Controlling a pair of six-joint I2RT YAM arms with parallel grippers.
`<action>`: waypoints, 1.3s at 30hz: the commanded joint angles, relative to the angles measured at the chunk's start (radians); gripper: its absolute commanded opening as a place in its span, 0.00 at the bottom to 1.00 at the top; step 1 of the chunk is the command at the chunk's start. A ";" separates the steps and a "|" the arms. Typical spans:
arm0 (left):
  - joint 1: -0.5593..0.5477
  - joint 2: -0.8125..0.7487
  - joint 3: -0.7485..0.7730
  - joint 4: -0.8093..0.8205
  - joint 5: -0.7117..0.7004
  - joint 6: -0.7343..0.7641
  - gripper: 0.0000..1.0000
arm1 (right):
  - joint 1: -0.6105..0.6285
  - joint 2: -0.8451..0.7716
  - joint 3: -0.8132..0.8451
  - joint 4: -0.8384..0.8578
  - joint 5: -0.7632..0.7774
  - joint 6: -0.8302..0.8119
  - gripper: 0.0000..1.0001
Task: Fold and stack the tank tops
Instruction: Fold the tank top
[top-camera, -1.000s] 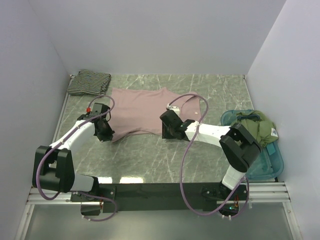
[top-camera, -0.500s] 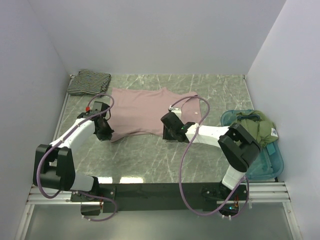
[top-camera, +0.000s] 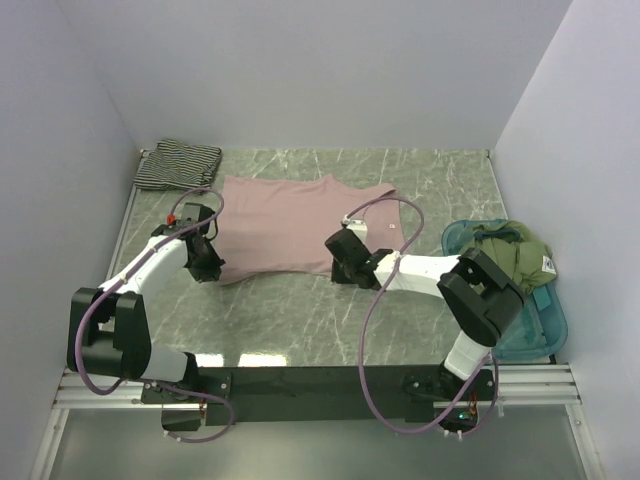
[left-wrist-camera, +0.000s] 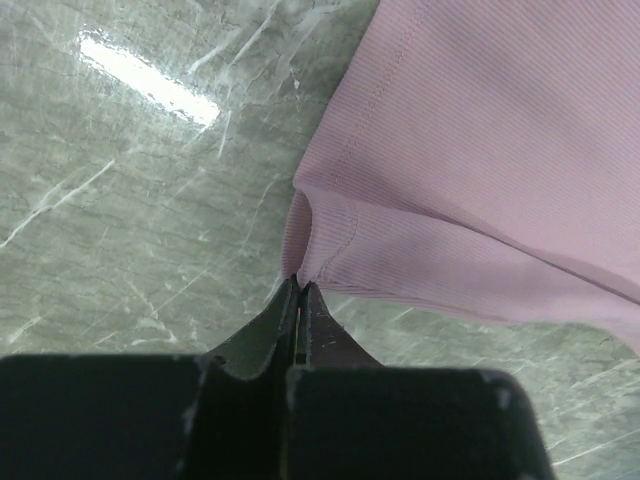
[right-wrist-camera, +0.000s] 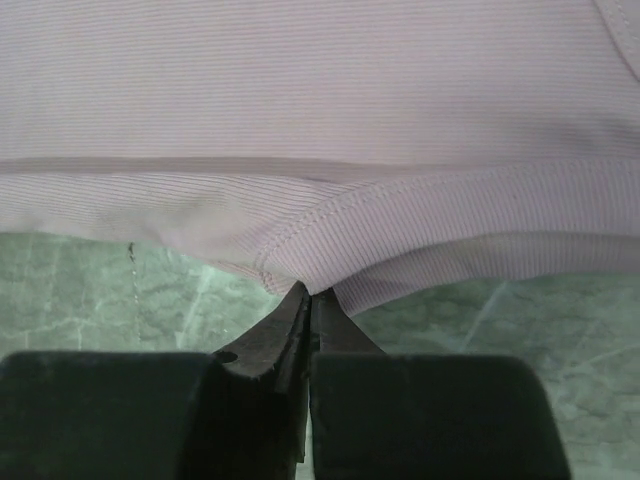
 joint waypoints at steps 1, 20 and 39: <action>0.006 0.003 0.032 -0.004 0.011 -0.007 0.01 | 0.008 -0.078 -0.025 0.000 0.047 0.009 0.00; 0.006 -0.192 -0.172 -0.042 0.047 -0.253 0.25 | 0.026 -0.173 -0.121 -0.035 0.010 0.026 0.01; -0.065 -0.298 -0.311 0.045 0.009 -0.440 0.50 | 0.051 -0.267 -0.155 -0.066 0.086 0.033 0.38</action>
